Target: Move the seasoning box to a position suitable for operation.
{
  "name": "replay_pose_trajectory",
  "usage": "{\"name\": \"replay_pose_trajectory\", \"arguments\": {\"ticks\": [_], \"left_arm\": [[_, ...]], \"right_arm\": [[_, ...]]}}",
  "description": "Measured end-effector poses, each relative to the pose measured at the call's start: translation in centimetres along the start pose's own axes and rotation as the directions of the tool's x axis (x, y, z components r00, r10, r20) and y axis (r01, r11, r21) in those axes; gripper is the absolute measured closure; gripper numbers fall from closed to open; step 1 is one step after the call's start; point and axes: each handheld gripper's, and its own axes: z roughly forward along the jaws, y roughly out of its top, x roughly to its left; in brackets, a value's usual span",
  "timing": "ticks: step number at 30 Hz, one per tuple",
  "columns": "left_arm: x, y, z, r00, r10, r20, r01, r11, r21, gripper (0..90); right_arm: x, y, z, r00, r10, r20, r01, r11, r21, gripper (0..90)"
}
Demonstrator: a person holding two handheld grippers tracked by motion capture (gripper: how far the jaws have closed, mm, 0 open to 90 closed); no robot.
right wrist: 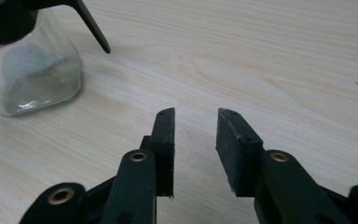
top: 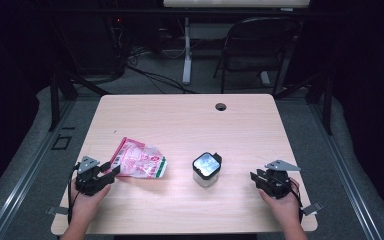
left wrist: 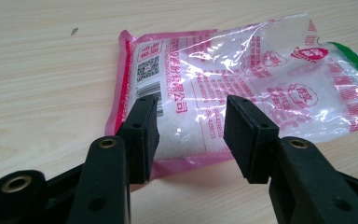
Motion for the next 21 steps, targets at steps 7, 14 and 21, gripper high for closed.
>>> {"name": "replay_pose_trajectory", "arguments": {"ticks": [7, 14, 21], "left_arm": [[0.0, -0.2, 0.3, 1.0000, 0.004, 0.005, -0.004, 0.9996, 0.026, 54.8], [-0.5, -0.3, -0.5, 0.9993, 0.034, 0.013, -0.034, 0.9990, 0.027, 57.5], [-1.1, -0.7, -1.2, 0.9994, 0.034, 0.010, -0.034, 0.9991, 0.025, 57.6]], "right_arm": [[0.6, 0.8, -0.2, 0.9994, -0.030, -0.015, 0.030, 0.999, -0.031, 68.4], [1.0, 1.2, 0.3, 0.9987, -0.018, -0.048, 0.017, 0.999, -0.032, 71.0], [1.4, 1.4, 0.7, 0.9965, -0.013, -0.082, 0.010, 0.999, -0.040, 72.9]]}}
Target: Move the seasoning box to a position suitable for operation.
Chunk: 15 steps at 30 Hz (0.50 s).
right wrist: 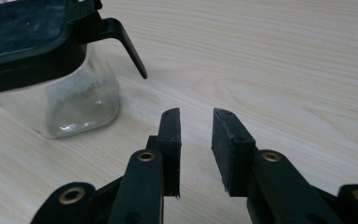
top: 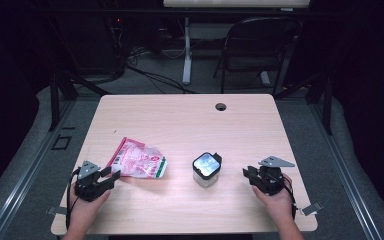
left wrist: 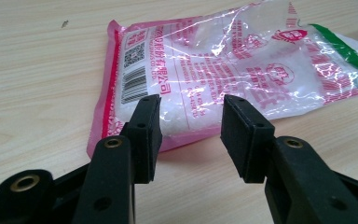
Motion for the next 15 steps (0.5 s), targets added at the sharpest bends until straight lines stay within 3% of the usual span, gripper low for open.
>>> {"name": "replay_pose_trajectory", "arguments": {"ticks": [6, 9, 15], "left_arm": [[-0.6, -0.2, 0.0, 0.9994, 0.034, 0.000, -0.034, 0.9993, 0.016, 58.2], [-0.7, -0.4, -0.4, 0.9996, 0.029, 0.001, -0.029, 0.9995, 0.015, 59.1], [-0.5, -1.0, -1.6, 0.9999, 0.002, -0.016, -0.002, 1.0000, -0.001, 59.4]], "right_arm": [[1.1, 0.9, 1.9, 0.9986, -0.044, -0.030, 0.045, 0.999, 0.018, 74.3], [2.0, 1.2, 3.0, 0.9948, -0.091, -0.046, 0.092, 0.995, 0.033, 74.2], [2.5, 1.6, 4.1, 0.9906, -0.105, -0.088, 0.108, 0.994, 0.032, 71.9]]}}
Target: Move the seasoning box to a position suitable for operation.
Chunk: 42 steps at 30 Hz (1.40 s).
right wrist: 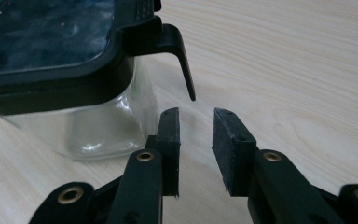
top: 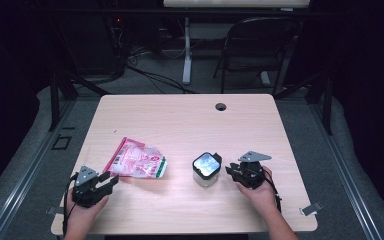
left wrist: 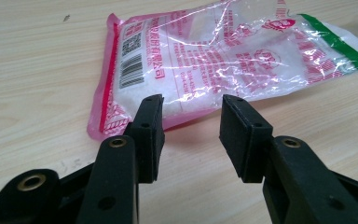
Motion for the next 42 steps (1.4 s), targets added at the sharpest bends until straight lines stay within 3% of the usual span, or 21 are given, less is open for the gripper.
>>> {"name": "replay_pose_trajectory", "arguments": {"ticks": [8, 23, 42], "left_arm": [[0.5, -0.8, -1.1, 0.9994, -0.025, -0.025, 0.025, 0.9997, -0.005, 59.4], [0.7, -1.6, -2.2, 0.9977, -0.050, -0.045, 0.049, 0.9987, -0.015, 61.2], [0.8, -2.3, -3.1, 0.9964, -0.057, -0.064, 0.055, 0.9982, -0.024, 63.4]], "right_arm": [[-0.2, 0.9, 1.9, 0.9999, 0.000, -0.015, 0.000, 1.000, 0.017, 69.2], [-0.5, 1.6, 3.3, 0.9995, -0.023, -0.023, 0.023, 1.000, 0.015, 67.6], [-0.5, 2.2, 4.4, 0.9980, -0.019, -0.061, 0.020, 1.000, 0.022, 79.6]]}}
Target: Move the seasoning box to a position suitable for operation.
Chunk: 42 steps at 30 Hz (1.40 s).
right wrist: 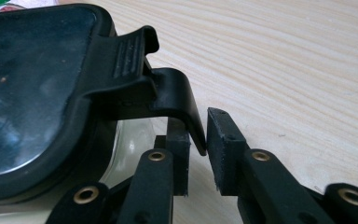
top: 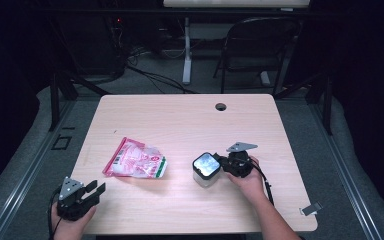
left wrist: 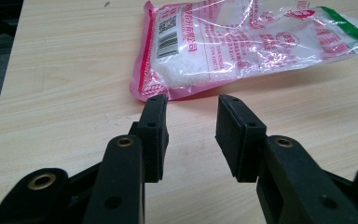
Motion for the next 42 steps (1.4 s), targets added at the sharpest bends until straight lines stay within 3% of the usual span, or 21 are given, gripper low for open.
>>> {"name": "replay_pose_trajectory", "arguments": {"ticks": [6, 10, 15, 21, 25, 31, 42], "left_arm": [[0.3, 0.0, -0.1, 0.9999, -0.016, 0.003, 0.016, 0.9999, 0.002, 63.4], [0.1, 0.1, 0.2, 0.9999, -0.007, 0.008, 0.007, 1.0000, -0.003, 63.4], [-0.1, 0.3, 0.5, 0.9999, 0.003, 0.015, -0.003, 1.0000, 0.002, 63.6], [-0.4, 0.6, 0.8, 0.9995, 0.013, 0.028, -0.013, 0.9999, -0.007, 64.0], [-0.8, 0.9, 1.5, 0.9988, 0.028, 0.040, -0.028, 0.9996, -0.008, 65.0], [-1.4, 1.6, 2.3, 0.9962, 0.048, 0.073, -0.047, 0.9988, -0.011, 65.7], [-2.8, 3.1, 4.2, 0.9873, 0.090, 0.131, -0.088, 0.9959, -0.022, 66.4]], "right_arm": [[0.2, 0.1, 0.1, 0.9997, -0.018, 0.016, 0.018, 1.000, 0.002, 80.9], [0.7, 0.0, -0.1, 0.9982, -0.038, 0.046, 0.038, 0.999, 0.007, 82.1], [0.9, -0.1, -0.4, 0.9981, -0.031, 0.054, 0.030, 0.999, 0.013, 82.2], [1.7, -0.3, -0.9, 0.9915, -0.075, 0.106, 0.071, 0.996, 0.047, 83.8], [2.2, -0.6, -1.2, 0.9920, -0.049, 0.116, 0.045, 0.998, 0.039, 83.6], [3.2, -1.1, -1.9, 0.9872, -0.079, 0.139, 0.071, 0.996, 0.062, 83.9], [5.0, -2.4, -3.2, 0.9886, -0.076, 0.130, 0.069, 0.996, 0.059, 83.2]]}}
